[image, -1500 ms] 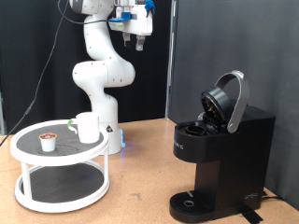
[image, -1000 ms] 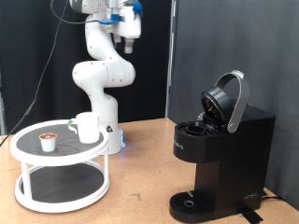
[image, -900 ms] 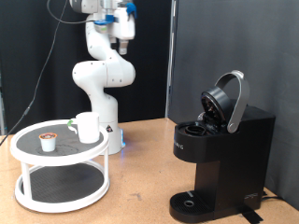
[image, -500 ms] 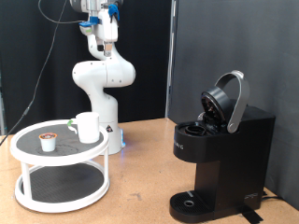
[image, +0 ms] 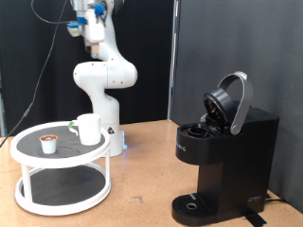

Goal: Make a cup of coffee with the keurig machine

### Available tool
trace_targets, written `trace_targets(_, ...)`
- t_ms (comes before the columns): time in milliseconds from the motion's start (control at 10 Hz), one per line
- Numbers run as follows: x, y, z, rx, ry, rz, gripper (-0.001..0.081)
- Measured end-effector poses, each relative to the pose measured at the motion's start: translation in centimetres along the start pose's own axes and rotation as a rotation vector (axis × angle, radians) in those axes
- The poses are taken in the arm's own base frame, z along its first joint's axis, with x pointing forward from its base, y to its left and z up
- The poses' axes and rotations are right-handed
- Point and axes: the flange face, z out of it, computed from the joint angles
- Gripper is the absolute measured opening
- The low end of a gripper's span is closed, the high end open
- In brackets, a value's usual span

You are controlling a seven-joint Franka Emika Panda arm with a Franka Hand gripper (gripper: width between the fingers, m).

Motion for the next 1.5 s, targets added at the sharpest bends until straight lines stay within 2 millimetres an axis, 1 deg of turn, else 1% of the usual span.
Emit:
trace_targets(600, 5.6, -6.6, -0.4, 0.021, 0.009, 0.022, 0.0734)
trace_targets(700, 6.2, -7.5, -0.3, 0.016, 0.009, 0.029, 0.0734)
trace_targets(800, 6.2, -8.4, -0.3, 0.011, 0.017, 0.033, 0.0734)
trace_targets(1100, 6.2, -8.2, -0.2, 0.001, -0.009, 0.022, 0.0734)
trace_targets(1200, 6.5, -8.3, 0.1, -0.001, -0.012, 0.022, 0.0734)
trace_targets(1300, 6.6, -8.5, 0.8, 0.003, -0.006, 0.023, 0.0734)
trace_targets(1500, 7.0, -8.9, 3.1, 0.013, 0.007, 0.027, 0.0734)
